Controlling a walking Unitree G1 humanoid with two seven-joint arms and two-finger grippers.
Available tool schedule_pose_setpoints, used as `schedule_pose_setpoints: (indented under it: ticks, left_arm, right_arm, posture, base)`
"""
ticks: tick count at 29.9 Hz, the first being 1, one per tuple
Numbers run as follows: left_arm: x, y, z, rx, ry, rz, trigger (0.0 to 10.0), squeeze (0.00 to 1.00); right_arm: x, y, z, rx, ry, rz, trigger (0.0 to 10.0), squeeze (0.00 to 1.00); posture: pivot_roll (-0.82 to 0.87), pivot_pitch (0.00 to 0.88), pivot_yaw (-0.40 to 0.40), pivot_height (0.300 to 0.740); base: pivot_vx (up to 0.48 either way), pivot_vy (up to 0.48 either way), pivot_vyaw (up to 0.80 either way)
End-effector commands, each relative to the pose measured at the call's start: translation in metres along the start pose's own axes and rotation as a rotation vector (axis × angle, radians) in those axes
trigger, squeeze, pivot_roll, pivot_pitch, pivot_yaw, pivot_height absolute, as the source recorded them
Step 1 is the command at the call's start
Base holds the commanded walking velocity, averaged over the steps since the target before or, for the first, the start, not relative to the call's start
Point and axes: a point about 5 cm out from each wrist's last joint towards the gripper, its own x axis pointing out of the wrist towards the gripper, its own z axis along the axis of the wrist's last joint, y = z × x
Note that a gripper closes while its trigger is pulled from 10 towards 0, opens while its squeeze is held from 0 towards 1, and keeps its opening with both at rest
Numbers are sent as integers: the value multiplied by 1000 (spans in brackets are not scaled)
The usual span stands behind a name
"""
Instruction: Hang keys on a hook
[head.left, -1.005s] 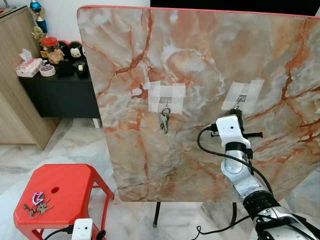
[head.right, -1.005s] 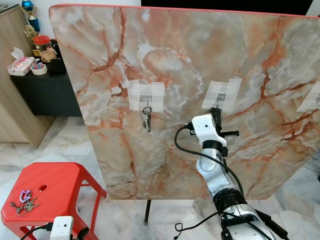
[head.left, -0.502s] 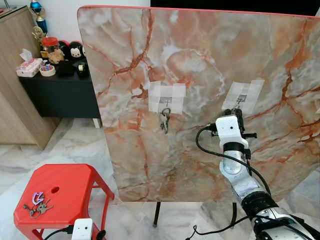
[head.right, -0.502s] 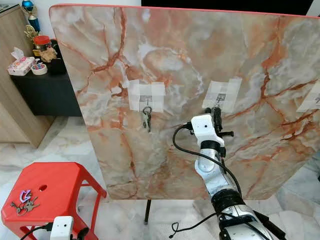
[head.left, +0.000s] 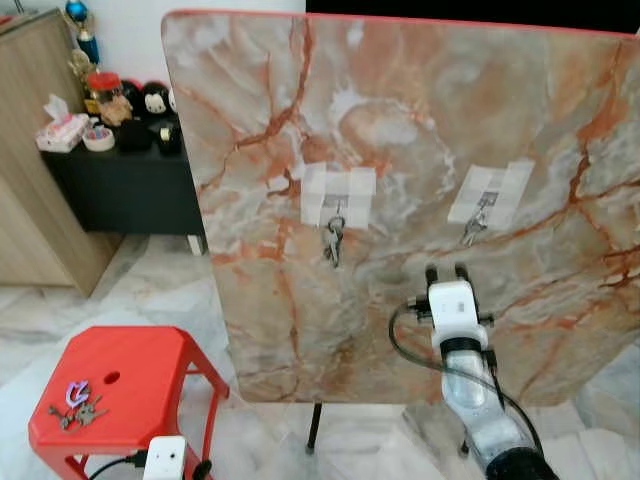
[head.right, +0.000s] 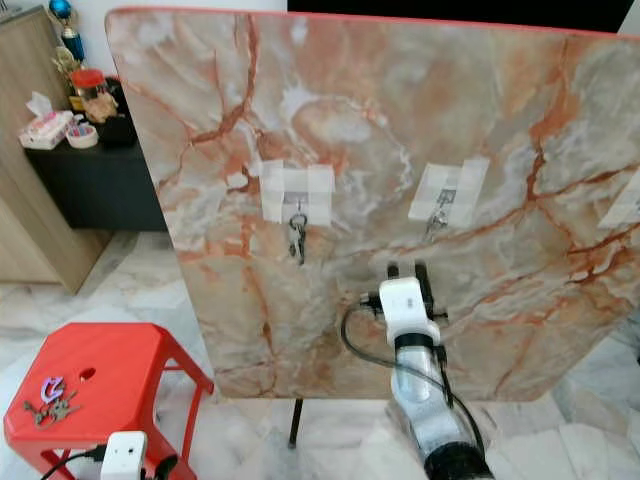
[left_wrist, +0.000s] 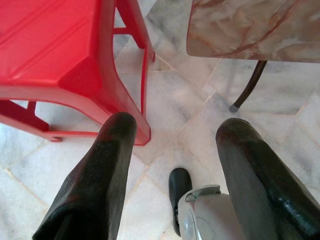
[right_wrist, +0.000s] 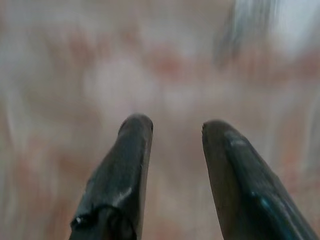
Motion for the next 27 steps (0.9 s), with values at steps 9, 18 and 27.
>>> schedule_pose_setpoints:
  ticks: [9,18,27]
  left_arm:
    - [3,0,4,46,18,-18,10000,0]
    - [1,8,-5,84,100,-17,10000,0]
    - [5,6,1,108,106,-38,10000,0]
  right_arm:
    - [-64,8,-99,123,598,38,10000,0]
    - [-119,20,-138,227,936,57,10000,0]
    - [-149,16,-154,280,1042,63,10000,0]
  posture:
    - [43,0,-66,740]
    - [36,0,-50,740]
    - [17,0,-8,740]
  base:
    - [0,0,0]
    - [0,0,0]
    - [0,0,0]
